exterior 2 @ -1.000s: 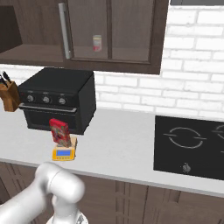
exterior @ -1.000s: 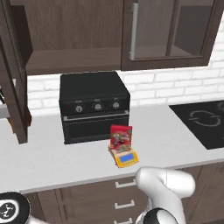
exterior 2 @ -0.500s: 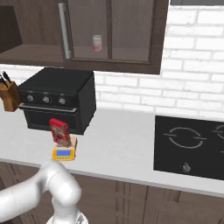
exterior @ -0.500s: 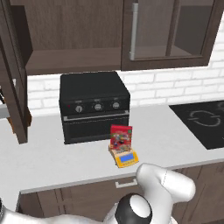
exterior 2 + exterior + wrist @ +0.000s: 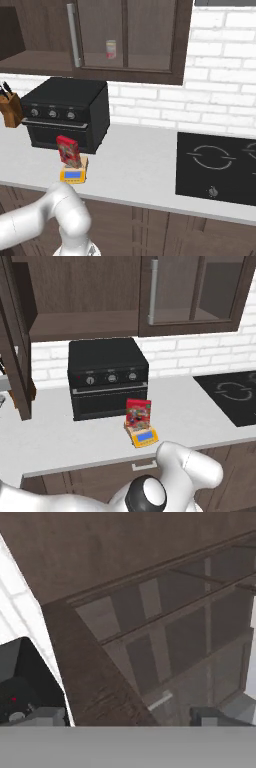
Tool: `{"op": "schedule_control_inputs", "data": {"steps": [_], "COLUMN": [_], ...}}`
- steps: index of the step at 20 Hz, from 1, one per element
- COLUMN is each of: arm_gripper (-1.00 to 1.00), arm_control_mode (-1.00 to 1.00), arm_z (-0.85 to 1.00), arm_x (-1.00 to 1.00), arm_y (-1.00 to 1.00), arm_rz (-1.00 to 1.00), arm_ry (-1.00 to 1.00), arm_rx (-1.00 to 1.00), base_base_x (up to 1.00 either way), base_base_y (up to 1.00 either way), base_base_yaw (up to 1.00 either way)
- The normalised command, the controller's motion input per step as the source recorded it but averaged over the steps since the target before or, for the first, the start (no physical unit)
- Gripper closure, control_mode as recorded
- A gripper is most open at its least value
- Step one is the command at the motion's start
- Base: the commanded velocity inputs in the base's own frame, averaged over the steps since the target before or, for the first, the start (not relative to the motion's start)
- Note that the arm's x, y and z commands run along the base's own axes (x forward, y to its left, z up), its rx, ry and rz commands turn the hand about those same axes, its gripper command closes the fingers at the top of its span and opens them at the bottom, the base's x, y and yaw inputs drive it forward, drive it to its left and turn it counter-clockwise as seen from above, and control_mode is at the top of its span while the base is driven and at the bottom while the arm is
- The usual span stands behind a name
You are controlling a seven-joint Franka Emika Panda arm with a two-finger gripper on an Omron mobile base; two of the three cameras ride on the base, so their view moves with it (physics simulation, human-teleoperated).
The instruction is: Pick the cereal and place it on the digital scale for weighing, and close the cabinet.
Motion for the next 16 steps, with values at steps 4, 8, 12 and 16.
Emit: {"op": "schedule_control_inputs", "data": {"steps": [4,8,12,16], "arm_gripper": [-1.0,-1.0,-1.0,-1.0], "arm_control_mode": [-1.0,-1.0,-1.0,-1.0], "arm_z": [0.5,0.59,0.42,0.21], "arm_x": [-0.23,-0.39,-0.09,0.0], "arm_y": [-0.99,-0.99,-1.0,-1.0], "arm_rz": [-0.08,-0.07,-0.06,-0.03], "arm_ry": [-0.13,-0.18,-0.08,0.0], "arm_rx": [0.06,0.08,0.12,0.18], "base_base_x": [0.0,0.0,0.0,0.0], "base_base_y": [0.0,0.0,0.0,0.0], "base_base_yaw": [0.0,0.0,0.0,0.0]}}
